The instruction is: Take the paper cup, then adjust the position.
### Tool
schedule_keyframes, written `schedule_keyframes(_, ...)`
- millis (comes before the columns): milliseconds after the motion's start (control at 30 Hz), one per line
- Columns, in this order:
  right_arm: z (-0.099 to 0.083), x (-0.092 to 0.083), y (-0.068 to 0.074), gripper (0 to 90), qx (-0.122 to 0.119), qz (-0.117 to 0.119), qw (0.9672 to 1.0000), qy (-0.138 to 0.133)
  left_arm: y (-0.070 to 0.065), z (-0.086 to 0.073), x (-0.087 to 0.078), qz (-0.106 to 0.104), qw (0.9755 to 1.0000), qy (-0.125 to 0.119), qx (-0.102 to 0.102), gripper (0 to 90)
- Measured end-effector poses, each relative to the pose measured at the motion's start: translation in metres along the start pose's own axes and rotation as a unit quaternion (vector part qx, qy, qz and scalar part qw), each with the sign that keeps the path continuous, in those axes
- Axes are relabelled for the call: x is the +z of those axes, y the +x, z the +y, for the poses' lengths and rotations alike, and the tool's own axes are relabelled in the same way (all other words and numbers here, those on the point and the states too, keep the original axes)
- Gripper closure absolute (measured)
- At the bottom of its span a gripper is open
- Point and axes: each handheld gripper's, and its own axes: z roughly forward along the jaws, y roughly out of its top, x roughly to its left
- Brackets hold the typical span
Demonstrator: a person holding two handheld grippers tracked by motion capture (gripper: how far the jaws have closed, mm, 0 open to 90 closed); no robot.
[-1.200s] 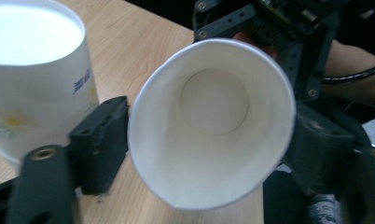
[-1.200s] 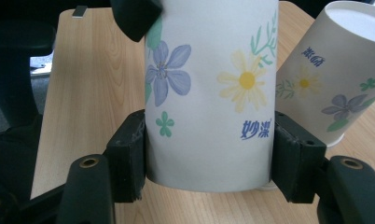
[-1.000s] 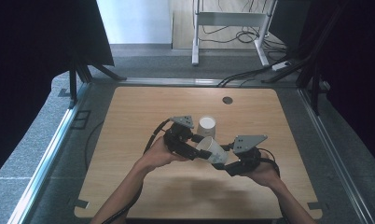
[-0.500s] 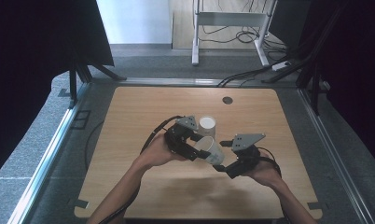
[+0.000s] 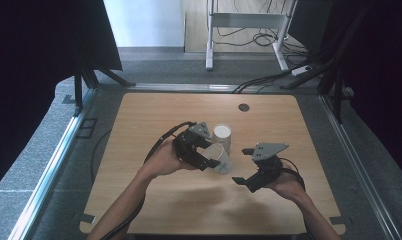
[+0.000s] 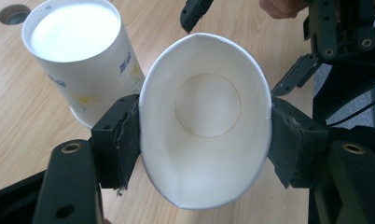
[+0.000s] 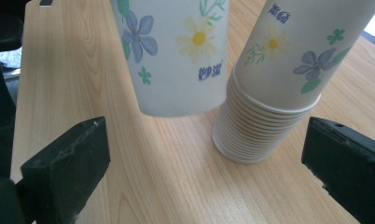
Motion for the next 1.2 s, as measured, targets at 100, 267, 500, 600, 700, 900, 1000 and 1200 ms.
schedule_keyframes(100, -0.001, 0.000, 0.000, 0.8, 0.002, -0.002, 1.0000, 0.000, 0.000, -0.001, -0.002, 0.005, 1.0000, 0.002, -0.003, 32.5)
schedule_keyframes(267, -0.003, -0.001, -0.002, 0.8, 0.004, -0.011, 0.9999, 0.003, 0.001, -0.003, -0.005, 0.018, 0.9998, 0.011, -0.005, 32.5)
schedule_keyframes(500, -0.008, -0.003, -0.005, 0.8, 0.014, -0.018, 0.9997, 0.001, 0.006, -0.009, -0.008, 0.032, 0.9991, 0.022, -0.015, 32.6)
schedule_keyframes(600, -0.010, -0.005, -0.006, 0.8, 0.018, -0.021, 0.9996, 0.000, 0.007, -0.012, -0.011, 0.038, 0.9987, 0.025, -0.023, 32.5)
schedule_keyframes(700, -0.012, -0.006, -0.007, 0.6, 0.018, -0.026, 0.9995, 0.002, 0.009, -0.015, -0.014, 0.045, 0.9981, 0.030, -0.028, 32.5)
schedule_keyframes(900, -0.020, -0.009, -0.011, 0.5, 0.030, -0.034, 0.9990, 0.007, 0.015, -0.021, -0.020, 0.058, 0.9965, 0.044, -0.040, 32.4)
schedule_keyframes(1000, -0.022, -0.010, -0.012, 0.5, 0.034, -0.036, 0.9988, 0.007, 0.017, -0.024, -0.022, 0.067, 0.9953, 0.050, -0.048, 32.4)
schedule_keyframes(1200, -0.027, -0.012, -0.014, 0.3, 0.043, -0.047, 0.9980, 0.007, 0.022, -0.030, -0.026, 0.080, 0.9932, 0.062, -0.058, 32.4)
